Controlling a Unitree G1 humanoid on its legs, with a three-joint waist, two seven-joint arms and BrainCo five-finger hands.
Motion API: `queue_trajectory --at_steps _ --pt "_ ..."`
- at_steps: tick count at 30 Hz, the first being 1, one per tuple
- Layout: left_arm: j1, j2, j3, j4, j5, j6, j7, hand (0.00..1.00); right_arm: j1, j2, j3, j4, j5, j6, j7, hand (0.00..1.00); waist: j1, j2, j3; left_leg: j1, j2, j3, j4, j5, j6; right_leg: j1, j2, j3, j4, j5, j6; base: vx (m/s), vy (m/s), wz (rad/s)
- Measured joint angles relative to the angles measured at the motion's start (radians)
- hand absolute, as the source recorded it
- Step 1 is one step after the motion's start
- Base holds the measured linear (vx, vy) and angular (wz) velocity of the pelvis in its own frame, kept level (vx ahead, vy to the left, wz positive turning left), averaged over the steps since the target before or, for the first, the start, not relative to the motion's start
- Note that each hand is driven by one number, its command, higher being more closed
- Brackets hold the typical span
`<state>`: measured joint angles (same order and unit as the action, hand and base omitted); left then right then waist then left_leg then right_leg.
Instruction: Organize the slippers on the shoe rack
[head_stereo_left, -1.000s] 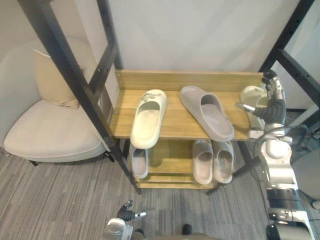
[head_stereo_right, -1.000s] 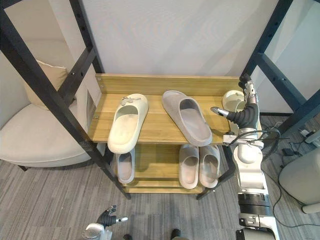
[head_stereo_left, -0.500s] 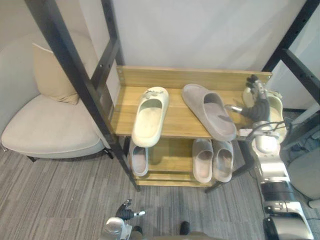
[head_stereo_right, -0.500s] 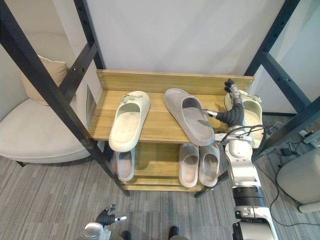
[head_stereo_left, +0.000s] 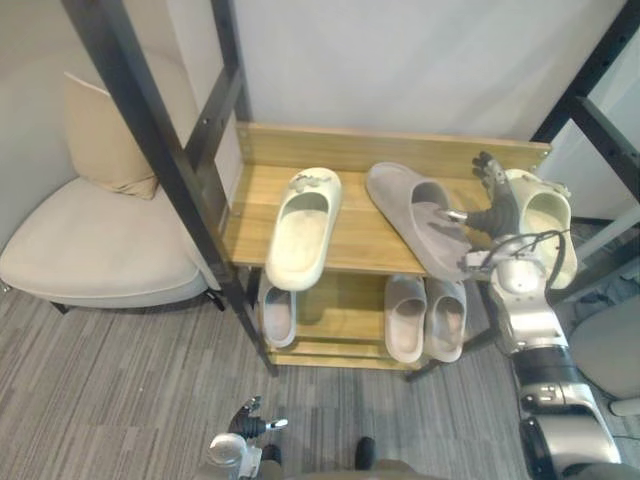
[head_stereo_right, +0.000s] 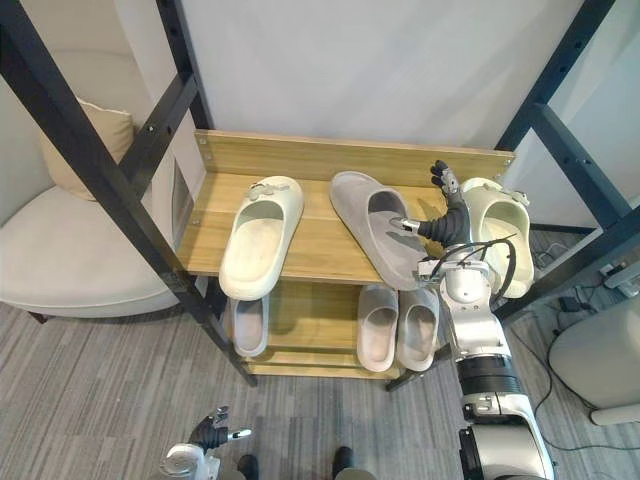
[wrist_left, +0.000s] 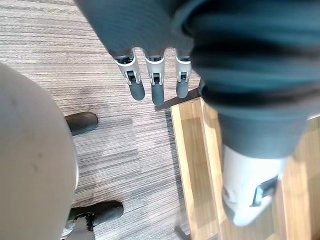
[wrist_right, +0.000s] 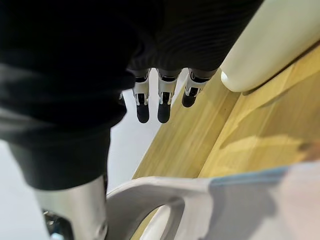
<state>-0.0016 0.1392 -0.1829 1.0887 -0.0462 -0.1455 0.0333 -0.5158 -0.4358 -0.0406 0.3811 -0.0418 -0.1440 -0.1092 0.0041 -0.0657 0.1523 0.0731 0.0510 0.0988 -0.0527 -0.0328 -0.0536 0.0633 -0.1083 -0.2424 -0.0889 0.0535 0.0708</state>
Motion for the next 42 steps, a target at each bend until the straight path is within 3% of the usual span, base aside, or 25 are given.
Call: queue_trajectory --at_steps 3,4,12,15,25,42 --pt "-0.003 0.003 0.0 -0.009 -0.008 0.0 0.0 0.0 -0.04 -0.001 0.014 0.04 -0.001 0.008 0.0 0.0 0.005 -0.006 0.003 -0.004 0.0 0.0 -0.005 0.004 -0.001 -0.008 0.0 0.005 0.0 0.003 -0.001 -0.04 -0.002 -0.03" --pt "-0.003 0.003 0.0 -0.011 -0.017 0.0 0.0 0.0 -0.057 -0.001 0.018 0.058 0.0 0.009 0.0 1.0 0.006 -0.006 0.003 -0.003 -0.001 0.0 -0.012 0.009 -0.002 -0.011 0.001 0.005 0.0 0.004 -0.001 0.0 0.0 0.0" --pt "-0.005 0.003 0.0 -0.02 -0.038 -0.001 0.001 0.0 -0.155 -0.007 0.066 0.157 0.0 0.017 0.02 1.0 0.018 -0.009 0.007 -0.002 0.001 0.002 -0.017 0.01 -0.002 -0.013 0.003 0.008 0.0 0.004 -0.001 0.0 0.0 0.0" --pt "-0.013 0.002 -0.001 -0.026 -0.044 -0.002 0.001 0.0 -0.171 -0.005 0.094 0.183 0.001 0.017 0.027 1.0 0.035 -0.012 0.018 -0.002 0.001 0.002 -0.018 0.01 -0.002 -0.013 0.003 0.008 0.0 0.004 -0.001 0.0 0.0 0.0" --pt "-0.015 0.003 -0.001 -0.036 -0.055 -0.001 0.002 0.0 -0.181 -0.005 0.096 0.182 0.0 0.016 0.028 1.0 0.037 -0.016 0.026 0.004 0.001 0.008 -0.019 0.009 -0.002 -0.01 0.003 0.013 0.0 0.004 -0.001 0.0 0.0 0.0" --pt "-0.015 -0.011 -0.003 -0.036 -0.044 0.003 0.002 0.0 0.102 0.071 0.036 -0.181 0.0 -0.007 -0.019 1.0 0.033 -0.001 0.022 0.031 0.001 0.028 -0.014 0.003 -0.005 0.008 0.002 0.031 0.001 0.001 0.003 0.0 0.001 -0.03"
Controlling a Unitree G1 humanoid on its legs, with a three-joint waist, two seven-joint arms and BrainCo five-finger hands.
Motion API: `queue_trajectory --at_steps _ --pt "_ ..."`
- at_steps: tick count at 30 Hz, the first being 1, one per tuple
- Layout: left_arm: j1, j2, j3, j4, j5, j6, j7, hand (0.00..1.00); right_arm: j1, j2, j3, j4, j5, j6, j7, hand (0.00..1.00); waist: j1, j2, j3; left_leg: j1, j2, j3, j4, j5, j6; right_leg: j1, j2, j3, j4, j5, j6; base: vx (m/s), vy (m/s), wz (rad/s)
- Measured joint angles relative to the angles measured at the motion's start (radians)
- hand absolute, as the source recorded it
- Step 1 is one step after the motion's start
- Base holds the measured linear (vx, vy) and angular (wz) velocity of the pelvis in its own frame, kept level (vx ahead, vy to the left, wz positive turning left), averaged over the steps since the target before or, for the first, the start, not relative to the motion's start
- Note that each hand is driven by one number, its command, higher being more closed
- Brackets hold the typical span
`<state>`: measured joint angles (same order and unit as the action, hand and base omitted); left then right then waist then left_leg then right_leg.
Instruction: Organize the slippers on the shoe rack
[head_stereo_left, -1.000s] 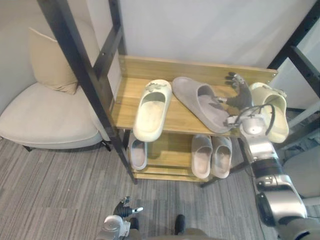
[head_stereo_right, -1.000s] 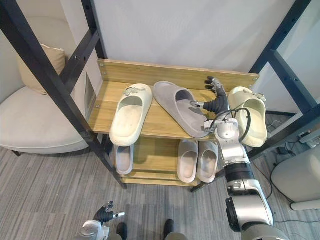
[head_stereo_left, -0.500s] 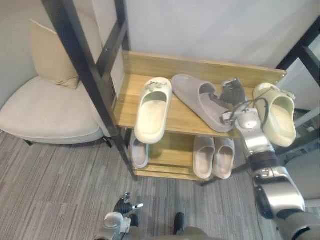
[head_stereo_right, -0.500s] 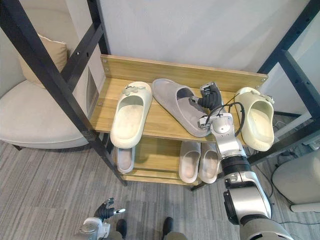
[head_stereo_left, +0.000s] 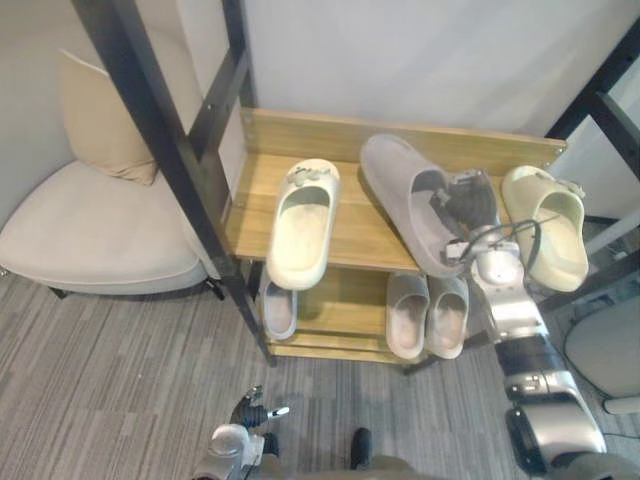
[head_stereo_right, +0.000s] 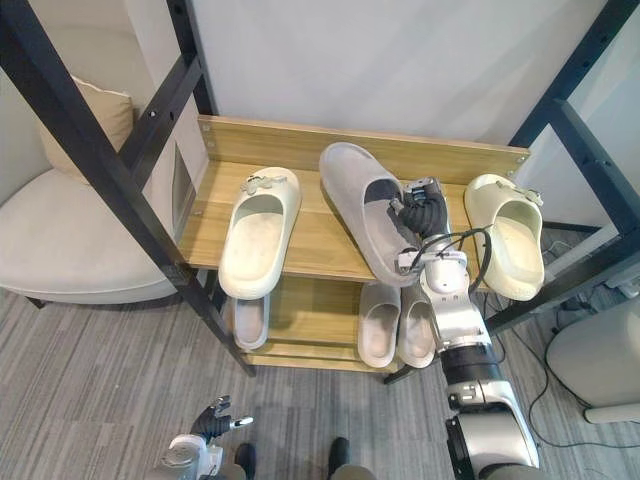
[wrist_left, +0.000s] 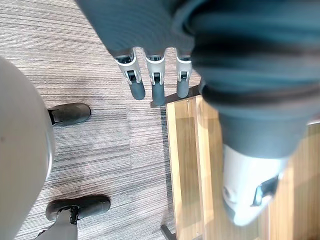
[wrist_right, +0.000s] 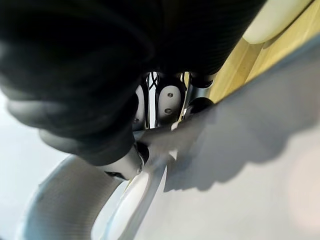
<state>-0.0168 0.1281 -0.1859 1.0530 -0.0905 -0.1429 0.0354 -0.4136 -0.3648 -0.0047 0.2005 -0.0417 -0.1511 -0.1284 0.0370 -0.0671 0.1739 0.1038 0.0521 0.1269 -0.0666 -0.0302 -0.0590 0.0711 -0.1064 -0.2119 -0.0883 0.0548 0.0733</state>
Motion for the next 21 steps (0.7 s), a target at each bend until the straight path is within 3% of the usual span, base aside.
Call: queue_trajectory --at_steps 7,16,21 --pt "0.011 -0.03 0.0 0.001 0.015 0.0 -0.001 0.0 0.143 0.082 -0.032 -0.196 0.0 -0.011 -0.012 1.0 -0.011 0.033 -0.025 0.001 0.001 -0.002 0.003 0.0 0.0 0.003 0.0 -0.001 0.0 0.0 0.0 0.0 0.0 0.0" --pt "0.012 -0.033 0.0 0.032 0.051 -0.001 -0.002 0.0 0.294 0.181 -0.031 -0.459 0.004 -0.097 -0.024 1.0 -0.034 0.033 -0.049 0.008 0.005 -0.002 0.023 -0.013 -0.001 0.018 0.0 0.003 0.0 -0.001 0.002 0.0 0.0 0.0" --pt "0.013 -0.033 -0.01 0.041 0.055 -0.005 -0.002 0.0 0.386 0.209 -0.003 -0.522 0.053 -0.129 0.03 1.0 -0.037 0.032 -0.054 0.026 0.005 -0.002 0.022 -0.013 -0.001 0.036 0.0 0.002 0.0 -0.002 0.002 0.0 0.0 0.0"
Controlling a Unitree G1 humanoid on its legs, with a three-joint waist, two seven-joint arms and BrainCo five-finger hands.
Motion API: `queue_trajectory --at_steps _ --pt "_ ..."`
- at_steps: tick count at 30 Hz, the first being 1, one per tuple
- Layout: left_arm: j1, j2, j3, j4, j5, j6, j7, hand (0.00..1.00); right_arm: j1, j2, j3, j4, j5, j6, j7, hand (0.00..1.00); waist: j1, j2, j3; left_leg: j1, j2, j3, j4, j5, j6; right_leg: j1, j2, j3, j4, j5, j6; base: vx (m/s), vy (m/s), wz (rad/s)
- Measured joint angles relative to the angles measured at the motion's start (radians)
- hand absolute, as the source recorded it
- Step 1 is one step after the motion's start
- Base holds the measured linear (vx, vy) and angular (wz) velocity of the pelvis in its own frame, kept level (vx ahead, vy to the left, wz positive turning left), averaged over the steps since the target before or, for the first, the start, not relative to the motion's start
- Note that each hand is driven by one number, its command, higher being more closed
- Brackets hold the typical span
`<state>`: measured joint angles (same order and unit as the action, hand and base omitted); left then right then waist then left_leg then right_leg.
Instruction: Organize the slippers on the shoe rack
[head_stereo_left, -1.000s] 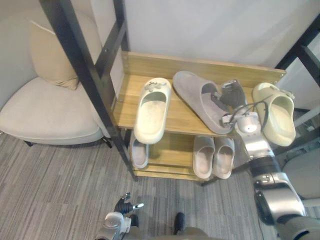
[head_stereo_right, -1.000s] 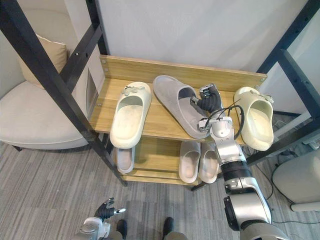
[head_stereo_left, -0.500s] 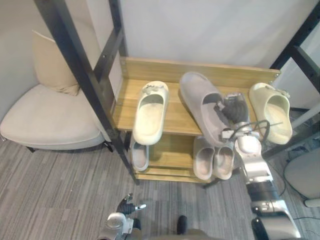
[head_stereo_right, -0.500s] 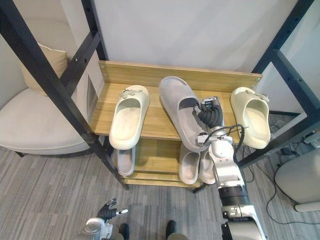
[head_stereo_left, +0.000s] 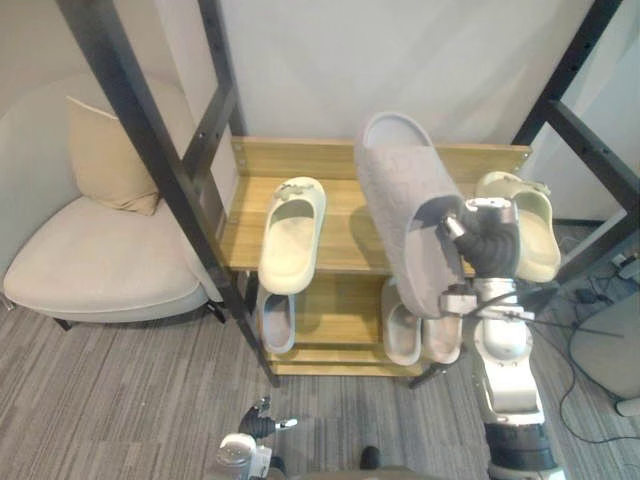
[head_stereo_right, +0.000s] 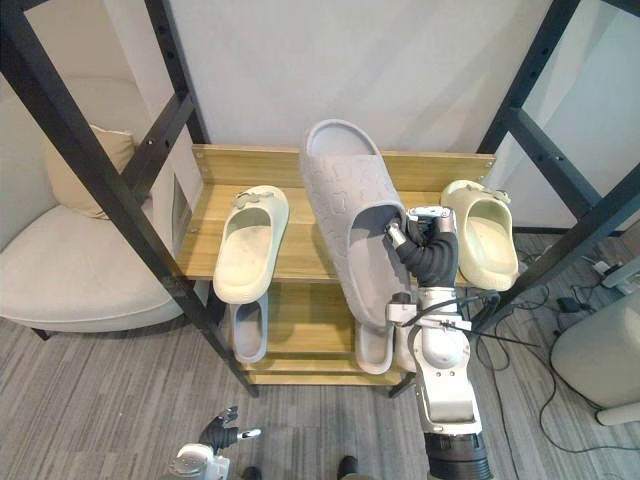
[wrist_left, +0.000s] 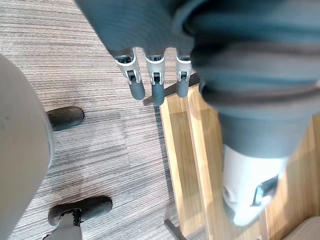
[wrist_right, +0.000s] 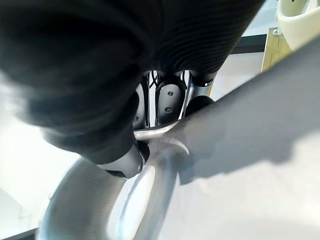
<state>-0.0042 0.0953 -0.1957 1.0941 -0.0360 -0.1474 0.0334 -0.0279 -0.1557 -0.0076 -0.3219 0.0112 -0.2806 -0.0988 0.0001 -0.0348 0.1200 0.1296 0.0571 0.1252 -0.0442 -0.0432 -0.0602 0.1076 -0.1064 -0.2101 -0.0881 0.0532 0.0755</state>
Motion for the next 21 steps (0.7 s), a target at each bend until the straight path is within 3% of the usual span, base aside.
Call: queue_trajectory --at_steps 6,10,16,19,21 --pt "-0.002 0.003 -0.022 0.021 0.017 -0.017 -0.002 0.0 0.153 -0.002 0.144 -0.022 0.005 -0.02 0.075 1.0 -0.002 0.001 -0.001 0.035 -0.001 -0.007 0.0 -0.002 -0.002 0.034 -0.003 -0.007 0.014 -0.012 0.006 -0.02 -0.002 0.04" --pt "-0.007 0.003 -0.035 0.042 0.026 -0.023 -0.005 0.0 0.248 -0.015 0.263 -0.022 -0.058 -0.023 0.113 1.0 -0.003 0.004 -0.002 0.049 -0.001 -0.015 0.001 -0.003 -0.005 0.059 -0.004 -0.015 0.012 -0.022 0.013 -0.04 -0.009 0.09" --pt "-0.019 0.006 -0.071 0.054 0.034 -0.025 -0.019 0.0 0.28 -0.091 0.38 0.023 -0.131 -0.028 0.151 1.0 -0.002 0.016 0.011 0.066 0.003 -0.028 0.014 -0.005 -0.008 0.092 -0.001 -0.029 0.012 -0.021 0.008 0.0 -0.006 0.05" --pt "-0.021 0.007 -0.081 0.054 0.034 -0.025 -0.018 0.0 0.277 -0.1 0.41 0.113 -0.14 -0.024 0.16 1.0 0.001 0.028 0.022 0.078 0.014 -0.029 0.048 -0.03 -0.014 0.115 0.003 -0.031 0.025 -0.04 0.007 -0.01 -0.023 0.01" --pt "-0.024 0.009 -0.095 0.053 0.033 -0.03 -0.018 0.0 0.267 -0.124 0.441 0.136 -0.169 -0.024 0.16 1.0 0.002 0.044 0.038 0.023 0.031 -0.035 0.149 -0.083 -0.02 0.09 0.006 -0.032 0.077 -0.077 0.003 -0.04 -0.051 0.03"
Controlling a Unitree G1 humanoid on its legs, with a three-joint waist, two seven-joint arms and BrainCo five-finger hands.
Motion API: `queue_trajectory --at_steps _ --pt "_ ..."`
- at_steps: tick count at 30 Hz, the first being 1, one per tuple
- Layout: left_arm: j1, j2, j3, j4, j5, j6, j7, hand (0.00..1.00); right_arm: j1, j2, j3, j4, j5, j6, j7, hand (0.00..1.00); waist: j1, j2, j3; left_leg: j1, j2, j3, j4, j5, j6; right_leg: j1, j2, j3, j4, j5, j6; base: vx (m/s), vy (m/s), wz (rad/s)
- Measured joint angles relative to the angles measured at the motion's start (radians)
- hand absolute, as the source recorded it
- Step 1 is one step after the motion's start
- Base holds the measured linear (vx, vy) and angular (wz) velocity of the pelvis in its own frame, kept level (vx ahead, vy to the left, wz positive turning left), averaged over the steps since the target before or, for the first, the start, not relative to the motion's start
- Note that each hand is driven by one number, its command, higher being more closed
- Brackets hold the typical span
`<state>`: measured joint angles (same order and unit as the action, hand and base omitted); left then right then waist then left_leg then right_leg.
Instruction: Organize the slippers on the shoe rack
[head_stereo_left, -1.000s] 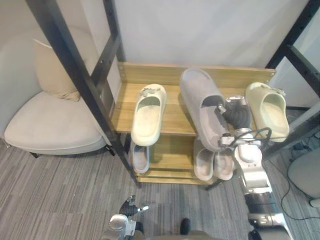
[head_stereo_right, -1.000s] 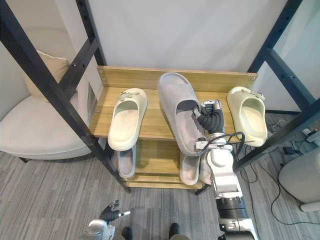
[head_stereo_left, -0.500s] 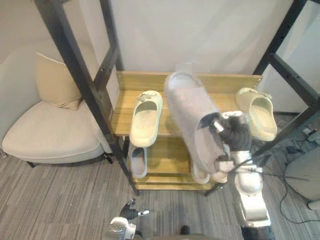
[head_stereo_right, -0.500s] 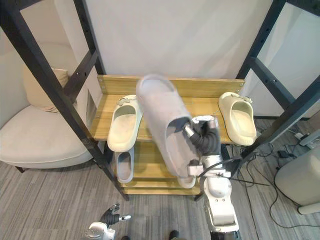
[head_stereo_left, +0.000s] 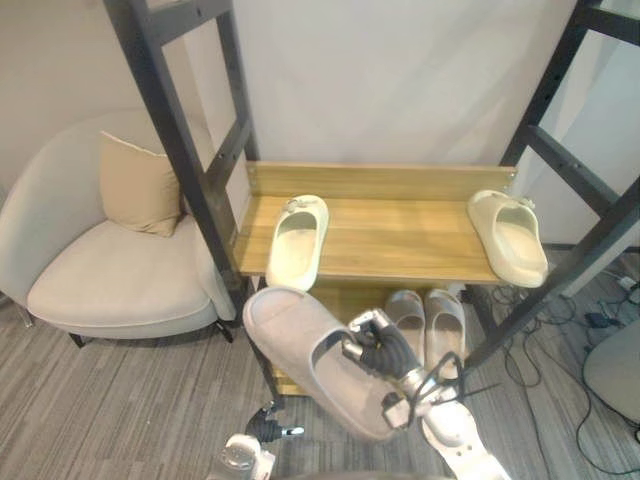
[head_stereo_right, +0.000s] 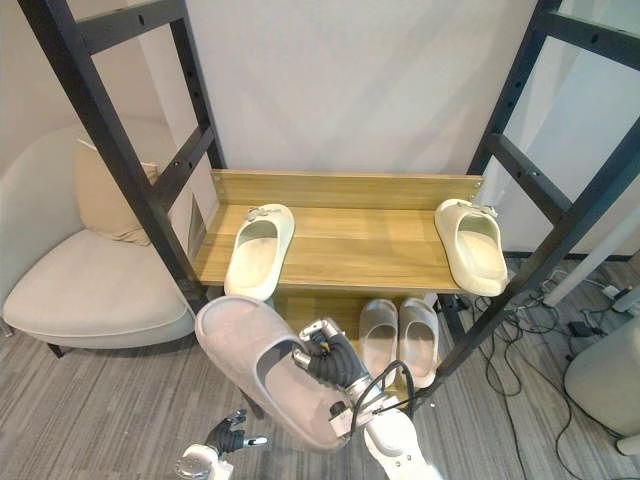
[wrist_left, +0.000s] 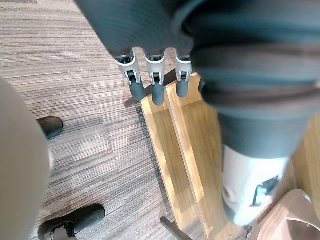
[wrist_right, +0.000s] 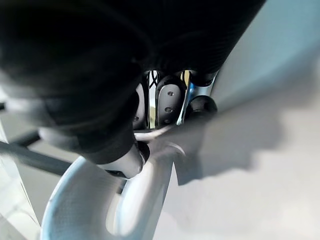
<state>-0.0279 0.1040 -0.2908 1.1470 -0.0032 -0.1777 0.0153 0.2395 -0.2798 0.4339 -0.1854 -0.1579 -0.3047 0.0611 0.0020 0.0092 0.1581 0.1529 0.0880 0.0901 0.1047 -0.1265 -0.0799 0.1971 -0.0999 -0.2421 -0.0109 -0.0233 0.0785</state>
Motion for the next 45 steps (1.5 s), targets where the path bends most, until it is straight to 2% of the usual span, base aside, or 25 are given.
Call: queue_trajectory --at_steps 1,2,3,4,5,6,7,9,12,15,20,25,28,33,36,41,45 --pt "-0.001 0.001 -0.006 0.0 0.0 -0.002 0.0 0.0 -0.006 -0.005 0.005 0.007 0.0 0.0 0.001 1.0 0.0 0.001 0.0 -0.014 0.004 -0.002 0.02 -0.01 0.002 -0.011 0.0 0.0 0.014 -0.006 0.0 -0.06 -0.04 0.08" --pt "-0.011 0.0 -0.013 0.001 -0.001 -0.004 0.0 0.0 -0.026 -0.012 0.009 0.022 -0.002 0.001 0.001 1.0 0.0 0.022 0.014 -0.056 0.011 -0.013 0.087 -0.035 0.001 -0.044 0.002 -0.003 0.072 -0.03 -0.002 -0.05 -0.024 0.15" --pt "-0.028 0.001 -0.014 0.001 -0.004 -0.004 0.002 0.0 -0.057 -0.018 0.01 0.044 -0.002 0.001 -0.001 1.0 0.0 0.025 0.052 -0.09 0.022 -0.016 0.15 -0.055 0.0 -0.079 -0.001 -0.007 0.147 -0.055 -0.015 -0.07 -0.028 0.16" --pt "-0.032 0.002 -0.014 0.001 -0.005 -0.004 0.002 0.0 -0.065 -0.019 0.01 0.05 -0.002 0.001 -0.001 1.0 0.0 0.028 0.06 -0.099 0.024 -0.016 0.164 -0.06 -0.001 -0.09 -0.002 -0.007 0.165 -0.062 -0.017 -0.1 -0.014 0.15" --pt "-0.052 0.005 -0.013 0.001 -0.02 -0.005 0.003 0.0 -0.105 -0.035 0.011 0.071 -0.003 0.003 -0.003 1.0 0.001 0.035 0.091 -0.152 0.028 -0.02 0.24 -0.083 -0.002 -0.152 -0.014 -0.009 0.275 -0.106 -0.021 -0.14 -0.01 0.12" --pt "-0.074 0.012 -0.013 0.001 -0.035 -0.006 0.005 0.0 -0.152 -0.036 0.012 0.094 -0.012 0.004 -0.007 1.0 0.003 0.036 0.122 -0.212 0.032 -0.023 0.317 -0.108 -0.003 -0.221 -0.027 -0.008 0.378 -0.147 -0.028 -0.15 -0.014 0.11" --pt "-0.078 0.012 -0.013 0.001 -0.041 -0.006 0.005 0.0 -0.16 -0.036 0.012 0.096 -0.016 0.005 -0.009 1.0 0.004 0.036 0.128 -0.221 0.033 -0.025 0.329 -0.112 -0.002 -0.232 -0.028 -0.008 0.392 -0.153 -0.029 -0.15 -0.035 0.09" --pt "-0.119 0.022 -0.013 -0.006 -0.061 -0.008 0.013 0.0 -0.232 -0.041 0.012 0.139 -0.04 0.008 -0.024 1.0 0.004 0.036 0.177 -0.329 0.04 -0.049 0.467 -0.16 -0.005 -0.34 -0.048 -0.012 0.542 -0.215 -0.04 -0.15 -0.054 0.13" --pt "-0.137 0.022 -0.012 -0.015 -0.079 -0.012 0.029 0.0 -0.262 -0.044 0.02 0.167 -0.041 0.014 -0.03 1.0 0.008 0.043 0.198 -0.41 0.05 -0.055 0.56 -0.199 -0.005 -0.418 -0.059 -0.012 0.641 -0.26 -0.044 -0.15 -0.046 0.0" --pt "-0.156 0.022 -0.003 -0.019 -0.089 -0.012 0.035 0.0 -0.289 -0.044 0.021 0.169 -0.042 0.021 -0.038 1.0 0.008 0.055 0.207 -0.504 0.065 -0.055 0.634 -0.221 -0.01 -0.514 -0.06 -0.007 0.708 -0.275 -0.048 -0.14 -0.004 -0.11" --pt "-0.168 0.037 0.009 -0.067 -0.108 -0.035 0.069 0.0 -0.365 -0.044 0.002 0.211 -0.042 0.032 -0.063 1.0 0.009 0.054 0.231 -0.616 0.076 -0.057 0.722 -0.235 -0.008 -0.639 -0.074 0.001 0.808 -0.296 -0.062 -0.06 0.011 -0.06" --pt "-0.222 0.044 0.111 -0.117 -0.138 -0.06 0.099 0.0 -0.479 -0.043 -0.084 0.211 -0.079 0.046 -0.139 1.0 0.01 0.06 0.281 -0.807 0.086 -0.072 0.88 -0.267 -0.013 -0.828 -0.092 0.009 0.963 -0.324 -0.083 -0.06 0.022 -0.02" --pt "-0.241 0.041 0.161 -0.152 -0.141 -0.064 0.106 0.0 -0.53 -0.035 -0.122 0.211 -0.08 0.051 -0.174 1.0 0.012 0.058 0.3 -0.891 0.096 -0.074 0.958 -0.284 -0.002 -0.91 -0.095 0.018 1.035 -0.339 -0.087 -0.05 0.034 -0.09" --pt "-0.251 0.022 0.251 -0.24 -0.149 -0.073 0.105 0.0 -0.578 0.015 -0.197 0.199 -0.107 0.061 -0.268 1.0 0.039 0.056 0.321 -1.016 0.115 -0.081 1.098 -0.333 0.002 -1.043 -0.106 0.037 1.178 -0.389 -0.085 -0.06 0.021 -0.09" --pt "-0.25 0.017 0.279 -0.273 -0.151 -0.071 0.092 0.0 -0.584 0.039 -0.217 0.197 -0.119 0.072 -0.302 1.0 0.056 0.053 0.323 -1.05 0.124 -0.083 1.121 -0.333 0.002 -1.076 -0.111 0.034 1.21 -0.399 -0.094 -0.03 -0.023 0.04" --pt "-0.247 0.009 0.315 -0.313 -0.156 -0.062 0.091 0.0 -0.624 0.057 -0.269 0.182 -0.159 0.097 -0.356 1.0 0.068 0.046 0.328 -1.085 0.13 -0.087 1.145 -0.334 -0.001 -1.11 -0.121 0.029 1.249 -0.418 -0.101 0.01 -0.055 0.07" --pt "-0.244 0.008 0.341 -0.349 -0.156 -0.055 0.099 0.0 -0.684 0.09 -0.345 0.157 -0.197 0.141 -0.438 1.0 0.076 0.045 0.33 -1.134 0.135 -0.093 1.171 -0.335 -0.004 -1.157 -0.128 0.025 1.281 -0.428 -0.102 0.04 -0.055 0.04"
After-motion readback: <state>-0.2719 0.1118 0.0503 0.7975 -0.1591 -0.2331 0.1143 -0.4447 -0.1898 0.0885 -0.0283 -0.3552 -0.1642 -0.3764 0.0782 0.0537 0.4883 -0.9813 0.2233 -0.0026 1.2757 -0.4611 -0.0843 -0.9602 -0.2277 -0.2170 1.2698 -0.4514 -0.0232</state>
